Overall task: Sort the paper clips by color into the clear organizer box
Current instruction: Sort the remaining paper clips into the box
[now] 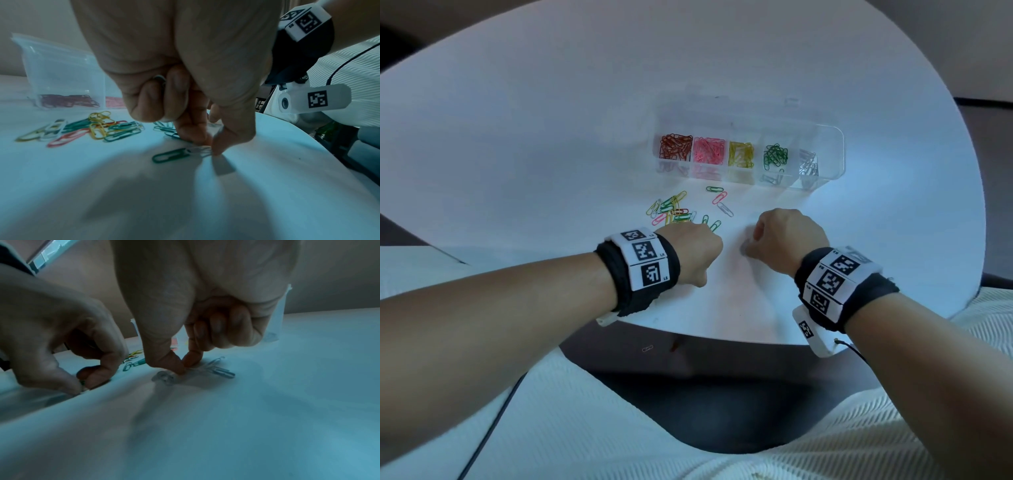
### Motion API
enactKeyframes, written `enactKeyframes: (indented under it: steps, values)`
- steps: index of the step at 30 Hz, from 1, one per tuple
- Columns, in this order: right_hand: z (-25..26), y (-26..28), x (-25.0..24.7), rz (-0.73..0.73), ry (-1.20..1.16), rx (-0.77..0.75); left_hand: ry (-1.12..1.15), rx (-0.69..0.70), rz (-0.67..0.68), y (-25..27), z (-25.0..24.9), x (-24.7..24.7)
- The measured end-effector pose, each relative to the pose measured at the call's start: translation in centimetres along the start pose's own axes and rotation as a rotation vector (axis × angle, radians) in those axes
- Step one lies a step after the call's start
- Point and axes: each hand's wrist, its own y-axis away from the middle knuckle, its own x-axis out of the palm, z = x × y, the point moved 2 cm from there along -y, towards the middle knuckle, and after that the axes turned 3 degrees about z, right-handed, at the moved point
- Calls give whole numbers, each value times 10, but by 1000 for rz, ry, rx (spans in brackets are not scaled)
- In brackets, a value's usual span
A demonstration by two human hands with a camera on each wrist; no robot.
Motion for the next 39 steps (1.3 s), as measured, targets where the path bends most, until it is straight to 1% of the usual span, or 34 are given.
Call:
enactKeyframes:
  steps: [6, 8, 9, 10, 11, 12, 14, 15, 16, 17, 18, 19, 20, 21, 22, 24, 25, 26, 28, 30, 35, 39]
  values:
    - [3, 3, 1, -13, 100, -66, 16, 23, -22, 5, -1, -2]
    - [1, 5, 1, 1, 103, -53, 128, 25, -78, 6, 0, -8]
    - [-3, 5, 0, 19, 54, -28, 238, 26, -119, 7, 2, -14]
    - [-8, 5, -1, 44, -59, 6, 389, 22, -166, 9, 6, -21]
    - [-12, 6, -2, 76, -247, 34, 562, 19, -212, 10, 11, -28]
    - [-15, 8, -4, 114, -488, 55, 745, 18, -236, 11, 15, -33]
    - [-18, 13, -3, 165, -960, 95, 1149, 30, -220, 11, 23, -38]
    - [-20, 14, -3, 178, -1115, 105, 1357, 19, -208, 12, 26, -38]
    - [-21, 16, -3, 187, -1190, 103, 1497, -7, -207, 11, 27, -39]
    - [-21, 17, -3, 194, -1216, 88, 1549, -32, -219, 9, 29, -38]
    - [-20, 18, -5, 200, -1221, 69, 1505, -49, -254, 7, 29, -39]
    - [-20, 17, -6, 206, -1220, 57, 1380, -66, -307, 3, 30, -38]
    - [-20, 16, -7, 210, -1187, 50, 1181, -80, -380, -1, 30, -38]
    - [-19, 16, -8, 200, -1094, 30, 964, -90, -466, -3, 30, -37]
    - [-19, 15, -8, 184, -925, -9, 771, -102, -501, -3, 30, -36]
    - [-19, 15, -3, 143, -513, -72, 472, -120, -486, -6, 29, -31]
    - [-18, 16, 0, 119, -330, -72, 367, -133, -461, -8, 31, -27]
    - [-18, 17, 3, 91, -205, -65, 302, -147, -458, -10, 33, -25]
    - [-14, 18, 5, 30, -103, -52, 227, -153, -460, -13, 36, -22]
    - [-8, 19, 5, -11, -45, -44, 209, -154, -449, -15, 39, -21]
    - [-1, 22, 9, 1, 7, -8, 102, -176, -425, -16, 32, -23]
    - [-1, 25, 9, -16, -5, -61, 154, -223, -368, -15, 26, -22]
